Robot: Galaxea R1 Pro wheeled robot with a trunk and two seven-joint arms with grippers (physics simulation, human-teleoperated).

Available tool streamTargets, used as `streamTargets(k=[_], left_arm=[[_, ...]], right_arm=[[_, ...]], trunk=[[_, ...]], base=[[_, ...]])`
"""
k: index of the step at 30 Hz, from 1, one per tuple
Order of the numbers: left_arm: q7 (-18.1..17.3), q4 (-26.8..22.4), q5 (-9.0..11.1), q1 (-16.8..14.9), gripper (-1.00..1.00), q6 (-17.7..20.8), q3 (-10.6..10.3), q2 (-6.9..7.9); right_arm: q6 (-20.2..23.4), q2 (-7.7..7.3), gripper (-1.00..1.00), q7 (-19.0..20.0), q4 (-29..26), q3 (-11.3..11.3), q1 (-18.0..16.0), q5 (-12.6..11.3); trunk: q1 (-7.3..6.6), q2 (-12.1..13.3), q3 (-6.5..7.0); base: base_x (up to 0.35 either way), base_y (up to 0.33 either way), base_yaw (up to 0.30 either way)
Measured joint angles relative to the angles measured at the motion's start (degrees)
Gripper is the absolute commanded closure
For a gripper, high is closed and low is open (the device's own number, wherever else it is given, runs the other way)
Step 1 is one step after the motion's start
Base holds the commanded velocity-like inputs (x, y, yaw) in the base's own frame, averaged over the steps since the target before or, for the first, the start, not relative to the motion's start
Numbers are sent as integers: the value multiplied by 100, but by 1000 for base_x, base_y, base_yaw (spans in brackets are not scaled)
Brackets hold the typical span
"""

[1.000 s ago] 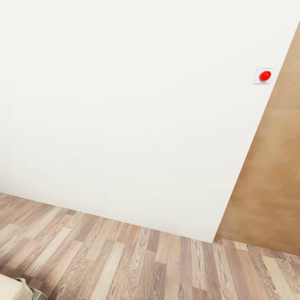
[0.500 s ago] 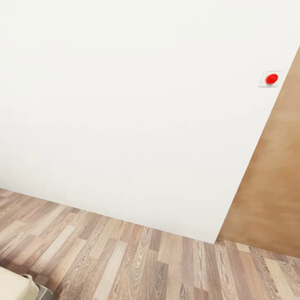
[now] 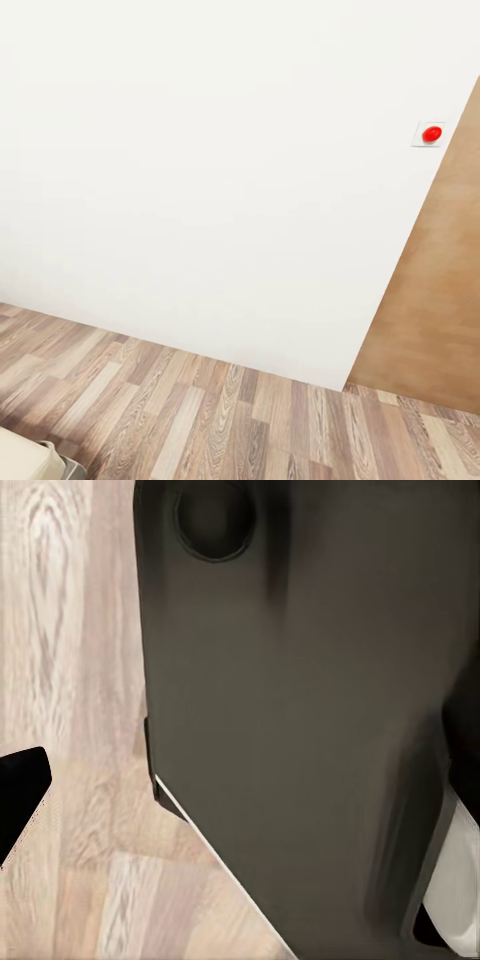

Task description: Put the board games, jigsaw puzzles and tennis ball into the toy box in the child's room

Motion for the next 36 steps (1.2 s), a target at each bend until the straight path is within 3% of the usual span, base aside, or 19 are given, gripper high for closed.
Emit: streamTargets(k=[9, 14, 18, 20, 26, 36], left_arm=[[277, -934, 9, -41, -100, 261, 10, 7], [363, -1262, 13, -316, -100, 780, 13, -14], [365, -1484, 14, -687, -100, 1340, 14, -31], [348, -1569, 12, -1024, -100, 1749, 12, -35], [295, -1633, 9, -1611, -100, 2159, 10, 2], [285, -1810, 7, -1741, -100, 2221, 10, -74]], right_arm=[[-1122, 13, -100, -2, -49, -23, -3, -14], [-1470, -10, -100, -34, -69, -89, -45, -155], [-1258, -25, -100, -137, -88, -186, -440, -548], [-820, -28, -100, -165, -91, -204, -846, -752], [182, -24, -100, -230, -217, -225, -1727, -888], [455, 42, -100, -265, -721, -217, -1924, -908]], trunk=[[-197, 361, 162], [-307, 562, 253], [-395, 723, 326], [-439, 804, 364], [-571, 1044, 470], [-791, 1446, 649]], base=[[0, 0, 0], [0, 0, 0], [0, 0, 0], [0, 0, 0], [0, 0, 0], [0, 0, 0]])
